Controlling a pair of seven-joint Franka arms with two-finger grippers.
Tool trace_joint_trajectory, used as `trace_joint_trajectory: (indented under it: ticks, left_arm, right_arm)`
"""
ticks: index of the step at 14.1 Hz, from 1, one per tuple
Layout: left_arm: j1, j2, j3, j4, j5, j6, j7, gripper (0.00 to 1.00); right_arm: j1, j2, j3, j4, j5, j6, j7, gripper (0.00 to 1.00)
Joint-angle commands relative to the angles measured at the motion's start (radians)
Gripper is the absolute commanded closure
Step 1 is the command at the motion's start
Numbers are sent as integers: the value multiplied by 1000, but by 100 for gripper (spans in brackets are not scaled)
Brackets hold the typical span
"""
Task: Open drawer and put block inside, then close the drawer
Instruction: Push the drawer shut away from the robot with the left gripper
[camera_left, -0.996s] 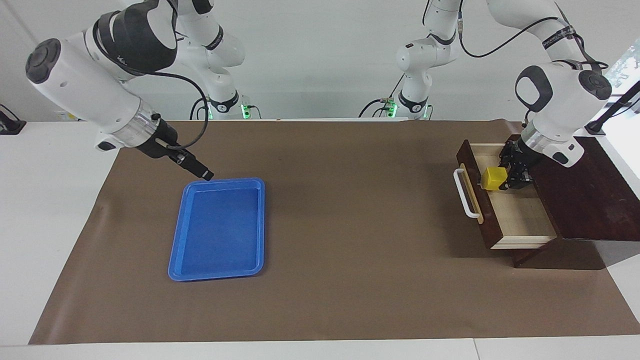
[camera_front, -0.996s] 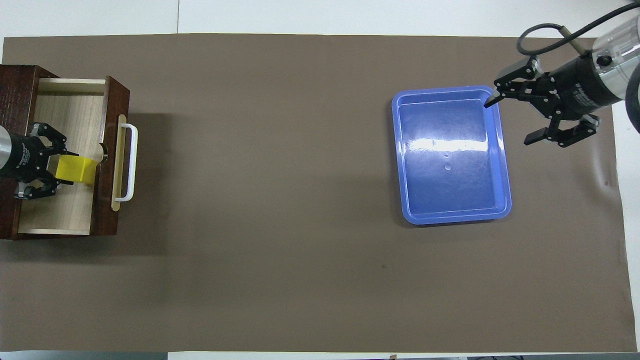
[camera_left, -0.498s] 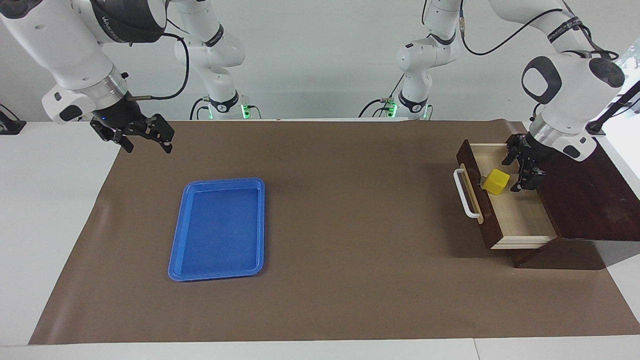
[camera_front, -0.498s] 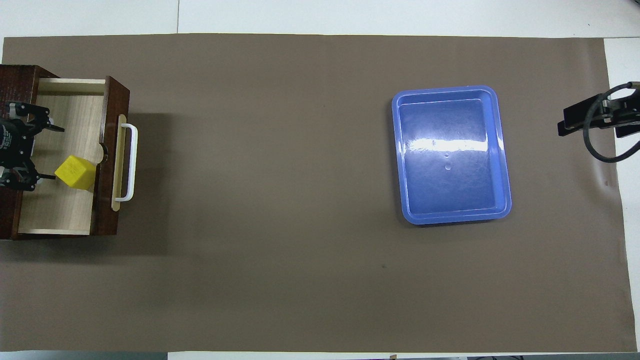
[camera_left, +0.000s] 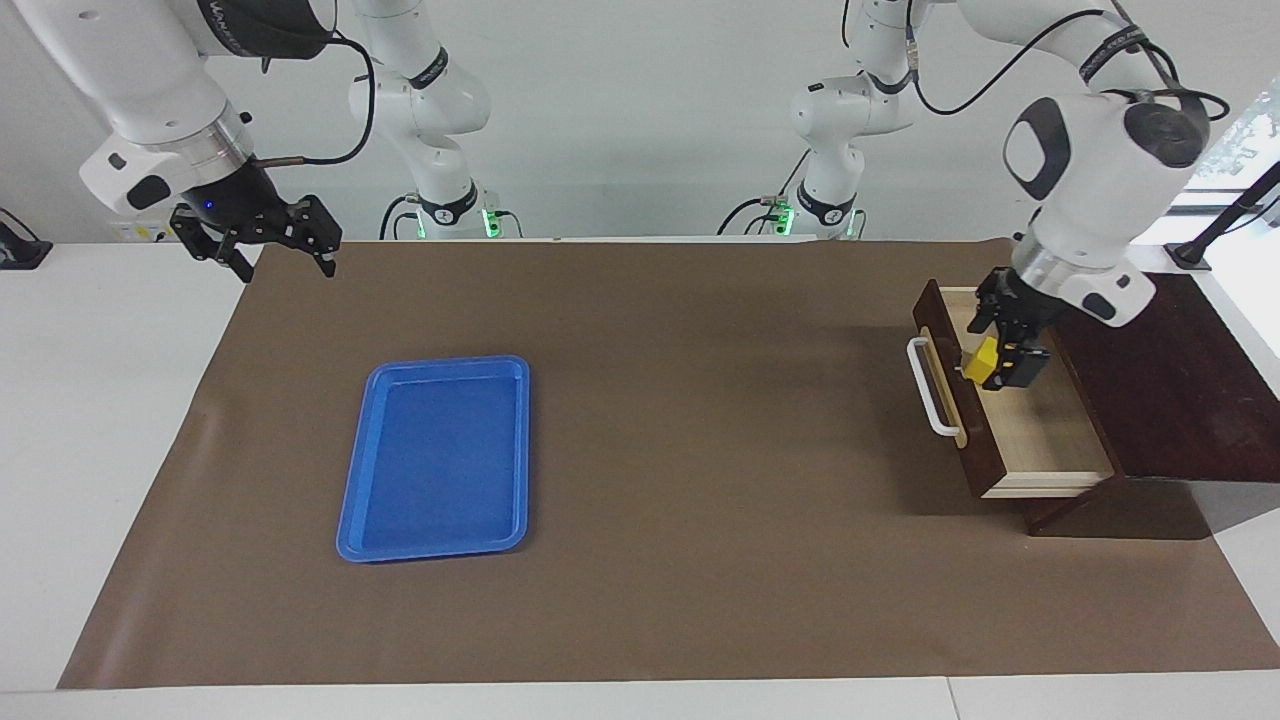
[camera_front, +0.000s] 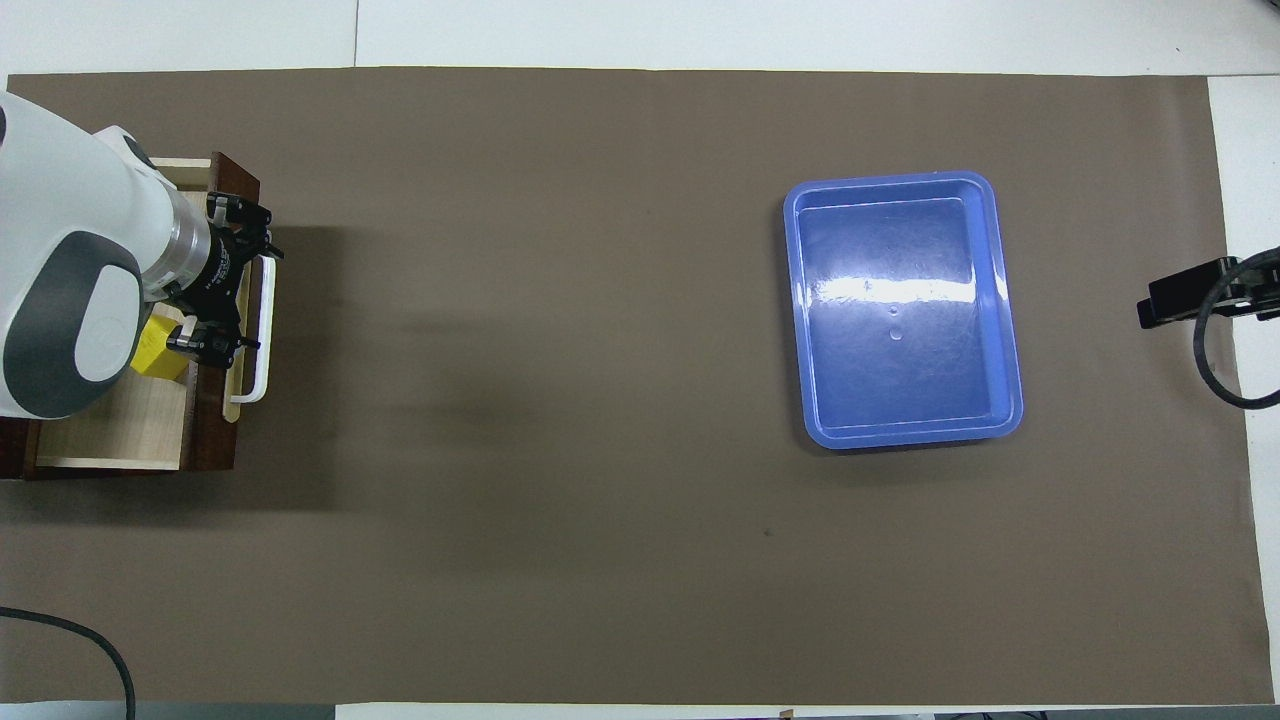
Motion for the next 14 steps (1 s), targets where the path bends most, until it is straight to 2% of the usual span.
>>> trace_joint_trajectory:
  ticks: [1, 8, 11, 14]
  left_arm:
    - [71, -47, 9, -79, 12, 67, 50, 0]
    - [222, -45, 7, -89, 12, 113, 189, 0]
    - [256, -47, 9, -97, 12, 116, 290, 0]
    - [276, -47, 9, -99, 13, 120, 309, 0]
  right_arm:
    - [-14, -39, 13, -61, -31, 34, -33, 0]
    - [-14, -32, 11, -63, -47, 35, -18, 0]
    - [-16, -24, 13, -64, -45, 51, -10, 0]
    - [-20, -18, 13, -64, -41, 46, -10, 0]
